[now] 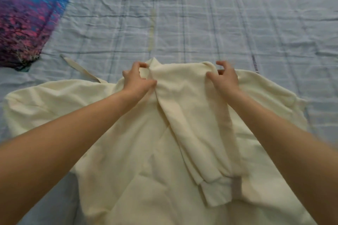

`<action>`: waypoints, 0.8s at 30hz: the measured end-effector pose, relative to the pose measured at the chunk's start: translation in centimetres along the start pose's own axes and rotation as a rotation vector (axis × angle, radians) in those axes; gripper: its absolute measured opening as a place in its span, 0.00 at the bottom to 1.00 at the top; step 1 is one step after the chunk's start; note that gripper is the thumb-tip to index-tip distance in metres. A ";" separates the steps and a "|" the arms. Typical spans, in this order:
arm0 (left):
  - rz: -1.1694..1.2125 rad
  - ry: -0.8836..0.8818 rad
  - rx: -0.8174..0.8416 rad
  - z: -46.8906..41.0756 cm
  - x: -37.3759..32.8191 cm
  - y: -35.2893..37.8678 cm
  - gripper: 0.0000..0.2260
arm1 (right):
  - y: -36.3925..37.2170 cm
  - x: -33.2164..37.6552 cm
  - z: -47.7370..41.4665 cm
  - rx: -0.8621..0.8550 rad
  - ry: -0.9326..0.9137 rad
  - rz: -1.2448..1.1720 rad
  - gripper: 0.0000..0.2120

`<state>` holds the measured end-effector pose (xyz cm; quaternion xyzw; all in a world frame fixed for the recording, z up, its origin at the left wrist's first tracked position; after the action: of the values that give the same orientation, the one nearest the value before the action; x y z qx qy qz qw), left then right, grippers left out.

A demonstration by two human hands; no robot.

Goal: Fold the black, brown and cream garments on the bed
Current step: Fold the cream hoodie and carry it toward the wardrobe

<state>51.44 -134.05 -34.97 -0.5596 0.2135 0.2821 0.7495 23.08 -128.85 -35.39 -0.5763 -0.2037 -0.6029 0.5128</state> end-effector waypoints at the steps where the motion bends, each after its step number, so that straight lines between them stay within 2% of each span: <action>1: -0.054 0.052 -0.009 0.7 -0.1 -0.2 0.20 | -0.6 0.1 1.7 -0.025 -0.093 0.101 0.25; 2: -0.155 0.174 -0.034 1.9 -0.6 -0.4 0.19 | -0.9 0.2 3.9 -0.039 -0.228 0.220 0.25; 4: -0.491 0.594 -0.142 5.2 -2.6 0.5 0.20 | 0.5 -0.6 9.6 0.039 -0.467 0.429 0.25; 6: -0.790 0.960 -0.141 8.9 -3.4 4.1 0.26 | 2.6 -2.9 14.4 0.175 -0.516 0.609 0.26; 7: -0.912 1.023 -0.054 10.1 -2.9 6.1 0.28 | 3.3 -4.3 15.8 0.224 -0.484 0.679 0.27; 10: -1.153 0.926 0.191 10.5 0.6 10.5 0.33 | 4.2 -7.6 16.7 0.266 -0.414 0.815 0.29; 12: -1.182 0.895 0.213 9.9 1.6 11.1 0.33 | 4.4 -8.3 16.3 0.274 -0.399 0.867 0.30; 15: -1.088 0.947 0.234 9.8 1.1 9.9 0.30 | 4.6 -7.9 16.4 0.280 -0.371 0.877 0.31; 19: -0.913 0.950 0.111 9.5 2.0 3.8 0.25 | 5.9 -4.5 17.2 0.243 -0.426 0.786 0.29; 22: -0.874 0.833 -0.021 8.4 5.6 -2.4 0.24 | 9.6 -1.6 17.4 0.283 -0.511 0.765 0.29; 24: -0.850 0.681 -0.094 7.6 9.1 -6.8 0.24 | 12.3 -0.5 17.5 0.325 -0.525 0.756 0.28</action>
<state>62.77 -126.56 -33.75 -0.6891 0.1866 -0.2336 0.6602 42.01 -118.85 -35.66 -0.6549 -0.1940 -0.1693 0.7105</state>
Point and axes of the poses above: each hand's wrist, its own z-axis away from the middle knuckle, its own y-axis out of the palm, x = y × z, the point moved 7 cm from there along -z, towards the middle knuckle, and after that the axes turned 14 degrees about -z, right-handed, at the moved point
